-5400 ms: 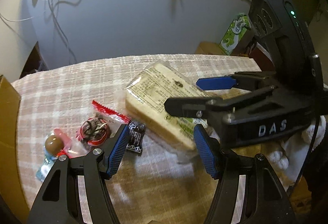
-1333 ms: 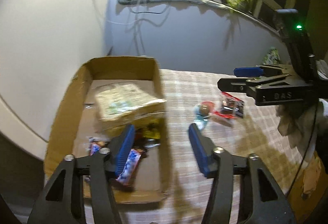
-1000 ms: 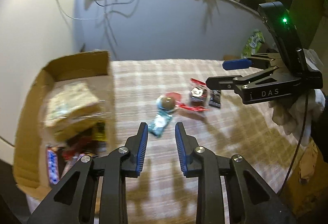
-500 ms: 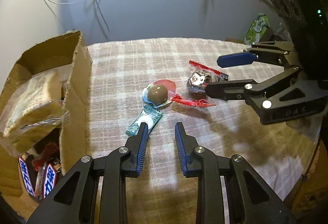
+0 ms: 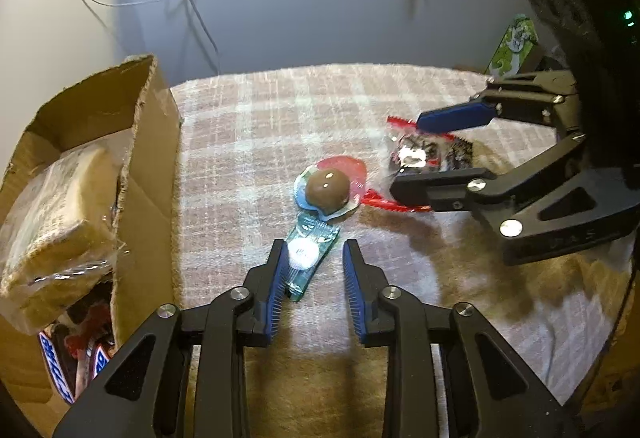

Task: Organize snacks
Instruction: 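Move both open tools back over the remaining snacks, then grasp the green mint candy with left tool while right tool grasps the bagged chocolate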

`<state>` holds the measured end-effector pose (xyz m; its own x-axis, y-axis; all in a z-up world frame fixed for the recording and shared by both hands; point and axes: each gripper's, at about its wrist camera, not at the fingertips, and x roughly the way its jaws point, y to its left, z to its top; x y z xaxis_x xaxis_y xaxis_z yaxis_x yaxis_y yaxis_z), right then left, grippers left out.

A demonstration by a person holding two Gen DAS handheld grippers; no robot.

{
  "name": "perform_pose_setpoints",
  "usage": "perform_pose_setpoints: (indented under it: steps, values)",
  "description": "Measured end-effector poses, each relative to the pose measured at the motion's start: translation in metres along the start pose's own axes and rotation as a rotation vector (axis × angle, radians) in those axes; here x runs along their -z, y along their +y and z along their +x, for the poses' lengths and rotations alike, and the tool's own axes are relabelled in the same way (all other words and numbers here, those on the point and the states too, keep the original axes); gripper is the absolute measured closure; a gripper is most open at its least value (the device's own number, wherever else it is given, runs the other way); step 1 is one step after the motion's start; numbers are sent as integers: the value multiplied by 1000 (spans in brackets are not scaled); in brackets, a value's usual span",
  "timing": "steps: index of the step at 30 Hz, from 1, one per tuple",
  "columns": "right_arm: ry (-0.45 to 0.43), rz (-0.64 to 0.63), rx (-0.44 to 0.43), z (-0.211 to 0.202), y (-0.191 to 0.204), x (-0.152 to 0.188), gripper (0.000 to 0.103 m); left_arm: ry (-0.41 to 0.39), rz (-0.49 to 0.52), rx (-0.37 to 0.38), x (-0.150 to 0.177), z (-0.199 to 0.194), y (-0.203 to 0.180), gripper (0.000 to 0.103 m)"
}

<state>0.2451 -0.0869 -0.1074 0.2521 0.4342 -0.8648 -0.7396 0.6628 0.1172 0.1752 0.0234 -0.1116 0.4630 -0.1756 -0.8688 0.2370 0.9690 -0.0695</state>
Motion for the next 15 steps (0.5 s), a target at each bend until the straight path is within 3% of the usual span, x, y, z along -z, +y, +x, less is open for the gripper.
perform_pose_setpoints:
  steps: [4, 8, 10, 15]
  values:
    - [4, -2, 0, 3, 0, -2, 35, 5, 21, -21, -2, 5, -3, 57]
    - [9, -17, 14, 3, 2, -3, 34, 13, 35, -34, -4, 12, -7, 56]
    - [17, -21, 14, 4, 1, -2, 28, 10, 34, -34, -4, 12, -8, 56]
    - [23, -17, 33, 5, -1, -1, 24, -3, 19, -28, -5, 12, -5, 73]
